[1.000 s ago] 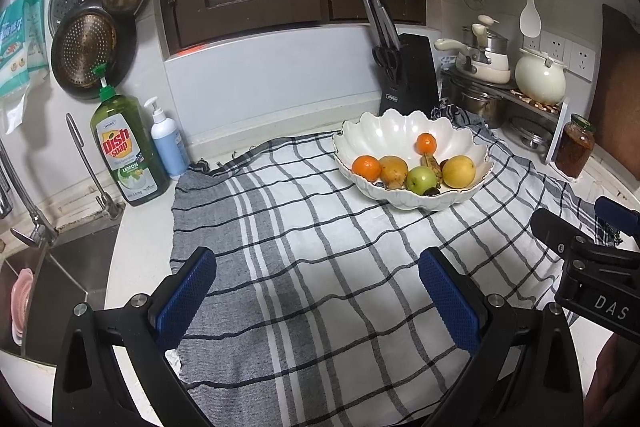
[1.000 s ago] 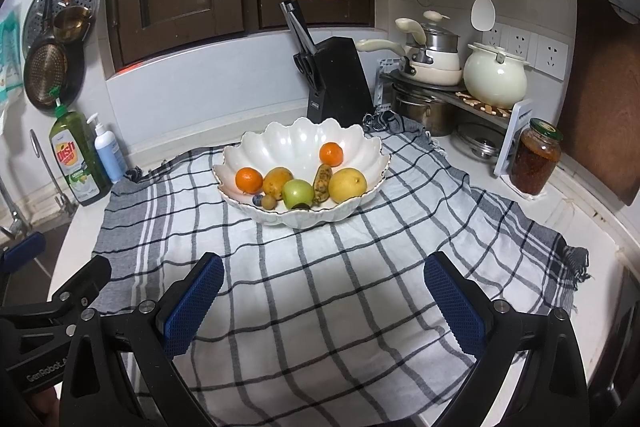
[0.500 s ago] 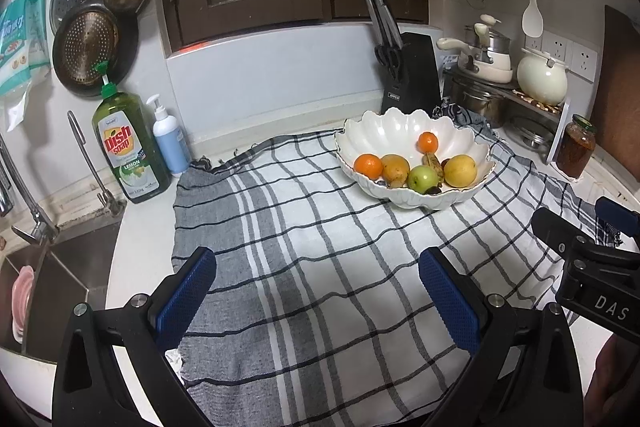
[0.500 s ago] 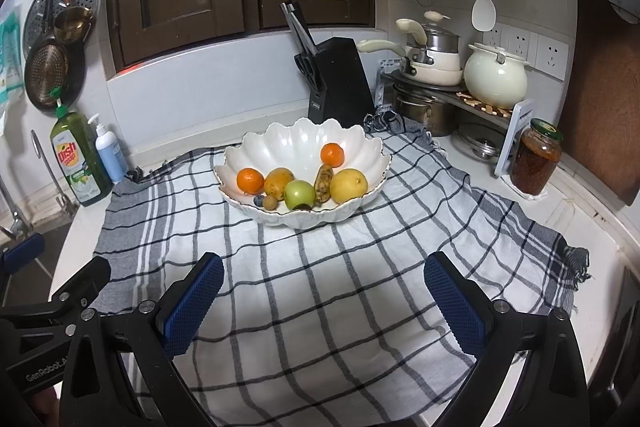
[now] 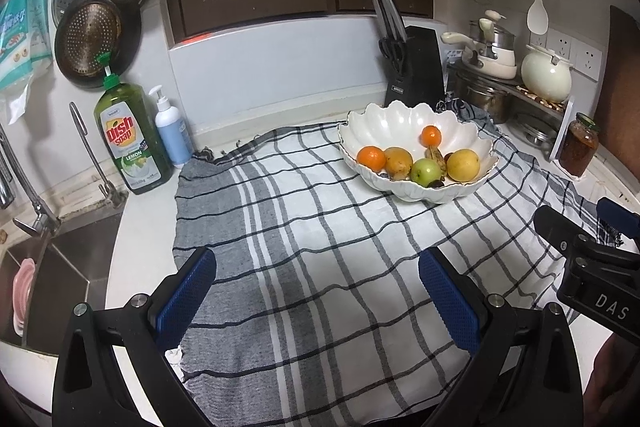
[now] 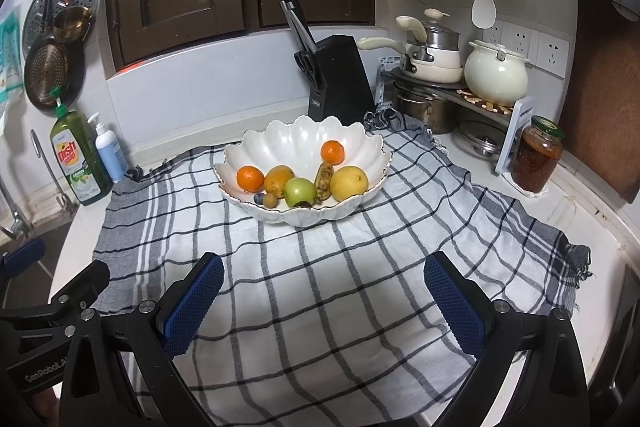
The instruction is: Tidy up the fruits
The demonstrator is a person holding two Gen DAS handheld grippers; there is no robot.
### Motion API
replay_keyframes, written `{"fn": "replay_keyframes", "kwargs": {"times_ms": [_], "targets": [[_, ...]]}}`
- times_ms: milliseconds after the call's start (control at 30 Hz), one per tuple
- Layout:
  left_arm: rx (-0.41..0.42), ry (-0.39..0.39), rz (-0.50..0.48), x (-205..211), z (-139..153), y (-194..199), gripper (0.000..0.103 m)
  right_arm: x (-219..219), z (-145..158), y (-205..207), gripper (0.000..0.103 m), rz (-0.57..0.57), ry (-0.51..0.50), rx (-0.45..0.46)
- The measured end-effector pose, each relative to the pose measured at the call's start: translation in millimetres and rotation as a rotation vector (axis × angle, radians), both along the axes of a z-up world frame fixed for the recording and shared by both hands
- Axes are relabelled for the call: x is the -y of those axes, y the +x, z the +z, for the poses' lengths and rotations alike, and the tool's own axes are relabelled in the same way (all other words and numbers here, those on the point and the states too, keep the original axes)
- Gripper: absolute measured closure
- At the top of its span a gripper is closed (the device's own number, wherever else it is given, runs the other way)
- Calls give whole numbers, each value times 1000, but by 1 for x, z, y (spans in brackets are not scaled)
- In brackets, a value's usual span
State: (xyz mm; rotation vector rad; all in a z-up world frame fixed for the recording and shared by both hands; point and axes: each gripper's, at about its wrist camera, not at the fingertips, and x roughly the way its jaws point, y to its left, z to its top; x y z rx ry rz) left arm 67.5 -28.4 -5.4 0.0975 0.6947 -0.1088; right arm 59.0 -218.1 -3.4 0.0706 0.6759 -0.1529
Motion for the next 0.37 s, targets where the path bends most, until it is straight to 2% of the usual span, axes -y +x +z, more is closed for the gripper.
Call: {"fn": "replay_keyframes", "kwargs": {"times_ms": [367], "targets": [[-12,-3,2,1,-3,2,0,-5,-5,-6,2,0,3,-6]]}}
